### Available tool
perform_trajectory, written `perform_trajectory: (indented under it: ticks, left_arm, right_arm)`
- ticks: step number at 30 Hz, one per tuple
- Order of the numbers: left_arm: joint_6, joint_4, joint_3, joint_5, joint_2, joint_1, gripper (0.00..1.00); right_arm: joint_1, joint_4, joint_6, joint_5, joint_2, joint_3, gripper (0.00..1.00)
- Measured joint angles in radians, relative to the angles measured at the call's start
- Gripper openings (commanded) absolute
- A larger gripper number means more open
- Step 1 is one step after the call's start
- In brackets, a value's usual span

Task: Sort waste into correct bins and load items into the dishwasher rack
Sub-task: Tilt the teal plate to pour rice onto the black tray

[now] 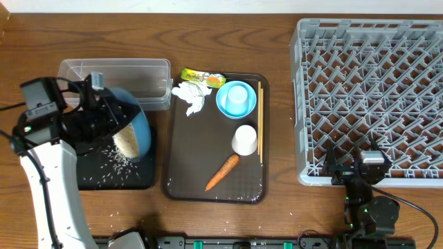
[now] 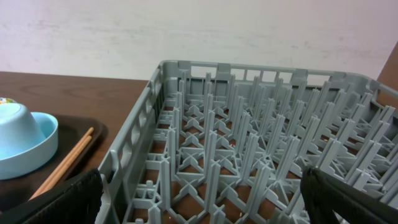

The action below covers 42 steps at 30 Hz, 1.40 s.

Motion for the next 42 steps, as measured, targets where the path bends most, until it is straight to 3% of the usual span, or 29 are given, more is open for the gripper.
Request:
perform_trajectory:
  ticks: [19,29,42]
  left_arm:
    - [0.063,-0.080,0.000,0.233,0.089,0.192,0.06]
    - [0.243,-0.275,-0.014,0.399,0.195,0.319,0.06]
    - [0.370,-0.381,-0.021,0.488,0.198,0.480,0.06]
  right_arm:
    - [0.000,0.000,0.000,0.000,0.000,0.000,0.99]
    - [0.000,0.000,0.000,0.000,0.000,0.000,0.99]
    - [0.000,0.000,0.000,0.000,0.000,0.000,0.99]
